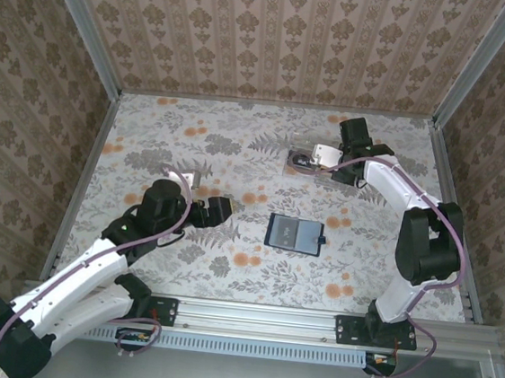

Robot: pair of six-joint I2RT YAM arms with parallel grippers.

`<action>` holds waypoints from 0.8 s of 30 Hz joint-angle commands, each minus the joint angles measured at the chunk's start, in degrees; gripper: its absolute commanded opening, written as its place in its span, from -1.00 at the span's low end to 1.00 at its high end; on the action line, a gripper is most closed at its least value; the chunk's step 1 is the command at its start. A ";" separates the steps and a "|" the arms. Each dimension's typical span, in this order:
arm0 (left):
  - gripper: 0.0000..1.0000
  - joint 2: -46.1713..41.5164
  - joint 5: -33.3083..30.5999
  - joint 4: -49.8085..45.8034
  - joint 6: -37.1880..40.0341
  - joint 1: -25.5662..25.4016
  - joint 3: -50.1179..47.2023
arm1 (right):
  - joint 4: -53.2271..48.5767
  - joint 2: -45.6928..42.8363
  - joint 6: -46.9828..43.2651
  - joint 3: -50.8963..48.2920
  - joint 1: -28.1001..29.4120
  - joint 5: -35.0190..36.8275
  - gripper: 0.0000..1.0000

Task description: Take the credit cards out of the card holder

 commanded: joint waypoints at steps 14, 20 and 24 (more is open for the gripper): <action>1.00 1.43 1.27 0.27 0.35 1.03 0.01 | 2.25 2.85 -1.89 2.26 0.14 -2.67 -1.00; 1.00 1.26 1.27 0.08 0.25 1.11 -0.25 | 2.69 3.58 -2.15 2.11 0.12 -2.43 -1.00; 1.00 1.15 1.26 -0.01 0.26 1.19 -0.26 | 2.73 3.91 -2.90 2.06 0.14 -1.80 -1.00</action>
